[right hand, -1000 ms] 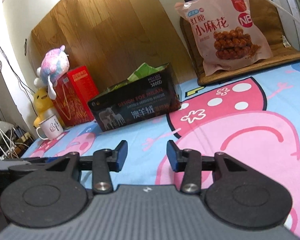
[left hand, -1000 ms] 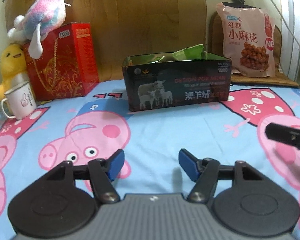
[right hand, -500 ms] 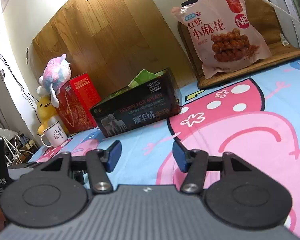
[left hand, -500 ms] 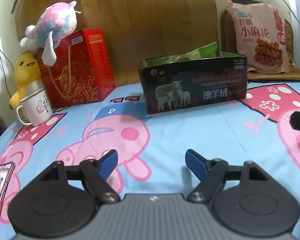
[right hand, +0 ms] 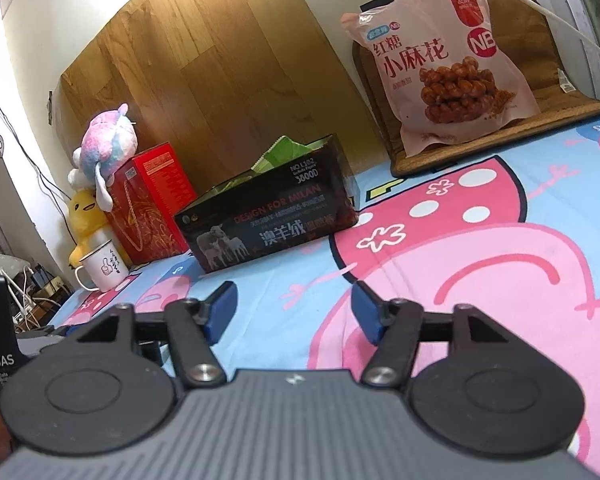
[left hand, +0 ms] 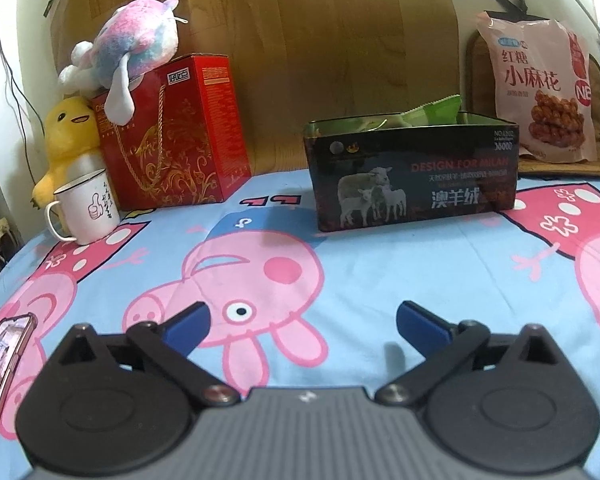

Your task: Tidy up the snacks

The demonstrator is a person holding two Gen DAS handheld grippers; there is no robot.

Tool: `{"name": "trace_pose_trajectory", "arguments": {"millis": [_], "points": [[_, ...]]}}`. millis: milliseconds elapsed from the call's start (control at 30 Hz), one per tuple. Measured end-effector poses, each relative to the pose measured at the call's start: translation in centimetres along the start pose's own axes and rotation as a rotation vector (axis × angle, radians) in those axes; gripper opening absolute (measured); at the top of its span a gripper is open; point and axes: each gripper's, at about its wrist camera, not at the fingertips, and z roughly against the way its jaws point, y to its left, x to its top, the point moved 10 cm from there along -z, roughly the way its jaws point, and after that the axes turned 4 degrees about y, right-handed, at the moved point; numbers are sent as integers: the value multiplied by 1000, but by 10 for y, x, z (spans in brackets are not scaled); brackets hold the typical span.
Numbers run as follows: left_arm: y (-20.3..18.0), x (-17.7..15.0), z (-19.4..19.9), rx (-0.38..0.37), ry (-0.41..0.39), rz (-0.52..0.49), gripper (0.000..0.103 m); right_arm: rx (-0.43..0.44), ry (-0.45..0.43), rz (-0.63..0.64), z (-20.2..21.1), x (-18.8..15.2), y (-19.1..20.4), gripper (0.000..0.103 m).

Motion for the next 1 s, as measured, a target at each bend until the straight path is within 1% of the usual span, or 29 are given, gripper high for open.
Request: {"name": "trace_pose_trajectory", "arguments": {"millis": [133,333,567,767,1000], "points": [[0,-1,-1,-3,6,1,103,-1,5,-2,-1,-1,0,70],[-1,-3,-2,46,13,-34,103,-2,6,3,-1,-1,0,72],[3,-3,-1,35,6,-13,103,0,5,2,-1,-1,0,73],[3,-3,-1,54,3,-16,103,-1,7,0,-1,-1,0,74],[5,-2,-1,58,1,-9,103,-1,7,1,-2,-1,0,74]]}}
